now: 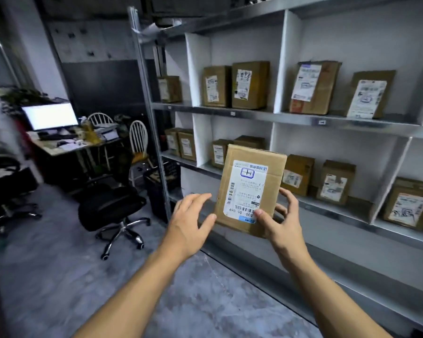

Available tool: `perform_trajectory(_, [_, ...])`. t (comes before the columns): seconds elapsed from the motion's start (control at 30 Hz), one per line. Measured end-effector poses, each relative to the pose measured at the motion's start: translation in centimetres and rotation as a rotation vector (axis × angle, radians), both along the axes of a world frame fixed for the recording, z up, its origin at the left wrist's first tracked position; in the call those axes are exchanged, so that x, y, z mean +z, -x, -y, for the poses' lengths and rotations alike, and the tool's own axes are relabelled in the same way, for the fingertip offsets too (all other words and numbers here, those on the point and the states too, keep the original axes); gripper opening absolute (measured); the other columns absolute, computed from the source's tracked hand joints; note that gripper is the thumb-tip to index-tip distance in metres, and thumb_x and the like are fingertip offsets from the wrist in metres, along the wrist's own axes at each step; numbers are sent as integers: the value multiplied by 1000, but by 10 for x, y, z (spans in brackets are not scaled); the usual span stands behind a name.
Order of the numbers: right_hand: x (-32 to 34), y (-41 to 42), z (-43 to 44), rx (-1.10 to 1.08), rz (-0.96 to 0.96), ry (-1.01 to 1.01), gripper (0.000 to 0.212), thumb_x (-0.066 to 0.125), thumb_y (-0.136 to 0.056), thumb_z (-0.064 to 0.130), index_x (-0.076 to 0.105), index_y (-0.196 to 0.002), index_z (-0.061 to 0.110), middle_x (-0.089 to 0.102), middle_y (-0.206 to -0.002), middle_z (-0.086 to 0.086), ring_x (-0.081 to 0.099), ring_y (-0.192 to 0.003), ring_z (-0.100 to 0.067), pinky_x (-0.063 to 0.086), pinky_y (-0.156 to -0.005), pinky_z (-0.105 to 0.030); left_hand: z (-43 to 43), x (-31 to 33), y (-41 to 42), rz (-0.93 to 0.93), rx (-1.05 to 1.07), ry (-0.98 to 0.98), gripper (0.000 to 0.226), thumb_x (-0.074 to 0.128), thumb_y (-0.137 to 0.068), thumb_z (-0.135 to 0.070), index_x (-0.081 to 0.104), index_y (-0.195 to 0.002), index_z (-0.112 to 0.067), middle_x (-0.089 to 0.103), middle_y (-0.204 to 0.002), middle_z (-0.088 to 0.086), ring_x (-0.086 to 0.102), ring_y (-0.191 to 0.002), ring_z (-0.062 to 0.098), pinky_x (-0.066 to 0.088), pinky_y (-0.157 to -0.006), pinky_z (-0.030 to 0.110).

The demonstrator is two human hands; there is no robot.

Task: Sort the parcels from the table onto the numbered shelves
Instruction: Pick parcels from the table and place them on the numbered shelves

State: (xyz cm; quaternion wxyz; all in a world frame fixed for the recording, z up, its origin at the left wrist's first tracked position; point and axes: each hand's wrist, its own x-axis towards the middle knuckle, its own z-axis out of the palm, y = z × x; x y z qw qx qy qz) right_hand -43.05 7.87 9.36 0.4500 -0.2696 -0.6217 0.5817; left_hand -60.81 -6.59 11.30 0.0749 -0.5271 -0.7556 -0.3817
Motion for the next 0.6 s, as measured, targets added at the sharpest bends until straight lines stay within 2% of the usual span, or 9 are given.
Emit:
perform_trajectory(0.07, [1,33,12,14,20,-28,75,80,-83,32,32,-135,57,56,-130,6,59,-119,-17,55,-96,-51,22,5,35,-69,24,43,51,52,-90,-43,53,-135,-19,52,-130,-2,44,-121,15,29,-104,25])
perform_trajectory(0.13, [0,62,22,21,33,-59,74,81,-82,33,32,-133,58,57,-126,10,60,-115,-15,56,-94,-51,41,9,68,-109,57,93,45,55,-93,-36,52,-135,-20,53,-129,-2,45,-121,17,34,-106,30])
perform_trajectory(0.27, [7,111,32,-3,54,-127,72,79,-84,28,32,-132,55,53,-114,22,61,-101,-4,58,-91,-44,56,22,120,-190,130,237,44,52,-96,-37,47,-139,-26,49,-133,-6,43,-121,17,36,-105,37])
perform_trajectory(0.33, [11,135,29,-11,52,-157,71,80,-84,28,33,-131,55,54,-116,19,60,-104,-3,58,-90,-43,54,26,144,-232,156,285,46,50,-96,-40,44,-140,-28,47,-135,-6,42,-122,18,36,-106,38])
perform_trajectory(0.5, [16,198,4,-42,97,-227,71,81,-80,35,34,-126,64,55,-128,2,59,-115,-15,56,-94,-49,36,31,199,-224,196,305,50,48,-96,-43,39,-144,-29,44,-139,-7,40,-126,19,36,-107,39])
perform_trajectory(0.6, [20,243,-18,-53,97,-249,72,80,-79,38,33,-129,61,53,-130,0,57,-114,-12,55,-95,-50,16,34,241,-272,214,322,52,46,-97,-45,37,-145,-30,42,-140,-7,39,-126,19,36,-106,38])
